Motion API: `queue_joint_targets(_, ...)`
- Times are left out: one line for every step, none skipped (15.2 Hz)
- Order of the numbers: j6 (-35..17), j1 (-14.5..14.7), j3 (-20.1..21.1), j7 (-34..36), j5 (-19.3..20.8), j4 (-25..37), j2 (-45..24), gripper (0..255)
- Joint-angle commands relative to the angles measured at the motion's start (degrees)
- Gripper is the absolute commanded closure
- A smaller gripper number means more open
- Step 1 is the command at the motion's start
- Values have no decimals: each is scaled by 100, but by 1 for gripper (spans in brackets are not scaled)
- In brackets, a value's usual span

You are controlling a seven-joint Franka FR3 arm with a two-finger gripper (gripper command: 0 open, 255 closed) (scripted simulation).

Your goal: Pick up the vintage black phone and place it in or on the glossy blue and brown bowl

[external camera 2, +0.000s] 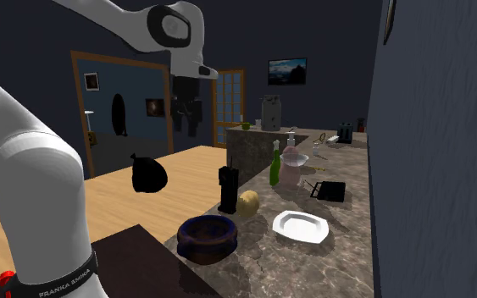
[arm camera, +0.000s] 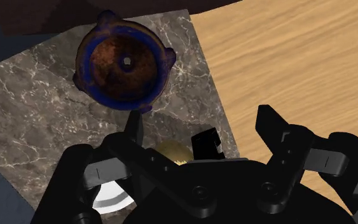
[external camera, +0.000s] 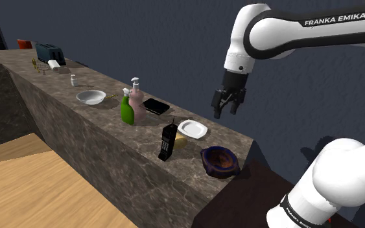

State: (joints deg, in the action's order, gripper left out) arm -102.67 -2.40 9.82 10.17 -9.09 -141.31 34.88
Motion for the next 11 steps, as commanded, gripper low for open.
queue_joint_targets(-387, -38, 236, 494, -128, 34, -355, 0)
queue_joint_targets(-569, -69, 333, 710, -164, 68, -545, 0)
queue_joint_targets(-750, -103, 427, 927, -191, 111, -742, 0)
queue_joint_targets(-927, -137, 517, 1145, -207, 162, -946, 0)
queue_joint_targets(-1101, -175, 606, 1364, -214, 223, -1154, 0)
queue_joint_targets(-1272, -212, 688, 1586, -209, 292, -1369, 0)
queue_joint_targets(-1438, -250, 767, 1810, -192, 369, -1588, 0)
queue_joint_targets(-1599, -289, 840, 2037, -164, 454, -1810, 0)
queue_joint_targets(-1754, -327, 909, 2266, -124, 547, -2037, 0)
queue_joint_targets(-1903, -362, 969, 2499, -71, 647, -2266, 0)
queue_joint_targets(-2045, -398, 1025, 2734, -8, 754, -2498, 0)
